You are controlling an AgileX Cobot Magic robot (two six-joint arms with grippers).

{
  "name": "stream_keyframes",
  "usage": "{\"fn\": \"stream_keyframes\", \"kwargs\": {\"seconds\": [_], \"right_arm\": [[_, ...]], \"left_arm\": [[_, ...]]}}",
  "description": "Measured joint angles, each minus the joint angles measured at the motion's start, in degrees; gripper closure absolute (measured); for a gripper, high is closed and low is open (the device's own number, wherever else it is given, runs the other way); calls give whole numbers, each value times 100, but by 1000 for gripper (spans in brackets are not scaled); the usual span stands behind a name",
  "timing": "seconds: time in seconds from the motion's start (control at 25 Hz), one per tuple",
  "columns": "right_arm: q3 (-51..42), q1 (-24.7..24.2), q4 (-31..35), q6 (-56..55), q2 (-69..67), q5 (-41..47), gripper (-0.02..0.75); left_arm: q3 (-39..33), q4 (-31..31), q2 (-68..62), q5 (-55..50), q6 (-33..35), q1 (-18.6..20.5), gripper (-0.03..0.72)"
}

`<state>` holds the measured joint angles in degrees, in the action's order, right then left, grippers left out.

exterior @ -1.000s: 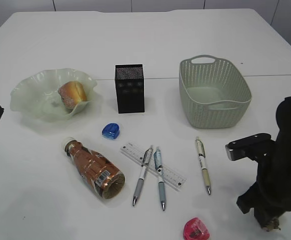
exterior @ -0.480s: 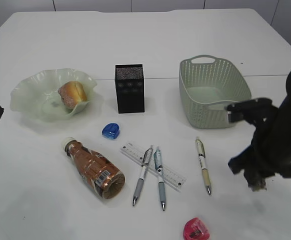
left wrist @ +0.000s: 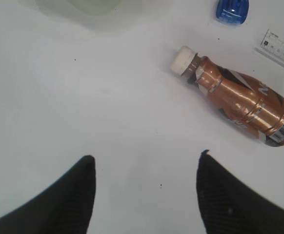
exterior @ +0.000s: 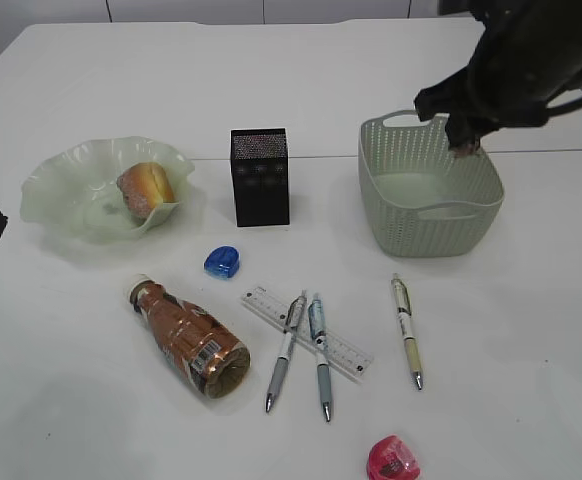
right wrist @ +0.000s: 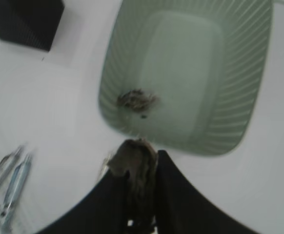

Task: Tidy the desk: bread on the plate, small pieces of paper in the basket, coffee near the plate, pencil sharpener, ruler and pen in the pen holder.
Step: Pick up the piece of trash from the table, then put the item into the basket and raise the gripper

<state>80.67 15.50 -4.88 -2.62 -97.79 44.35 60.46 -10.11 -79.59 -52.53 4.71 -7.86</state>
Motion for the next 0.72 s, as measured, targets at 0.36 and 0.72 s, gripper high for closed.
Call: {"fn": "stream_keyframes", "kwargs": {"seconds": [0.36, 0.72], "right_arm": [[1810, 0, -596, -730, -1552, 240, 616], [2441, 0, -654, -915, -2132, 606, 133]], "left_arm": [[0, 0, 0, -22, 0, 0, 212], [0, -5, 0, -148, 0, 0, 230]]}}
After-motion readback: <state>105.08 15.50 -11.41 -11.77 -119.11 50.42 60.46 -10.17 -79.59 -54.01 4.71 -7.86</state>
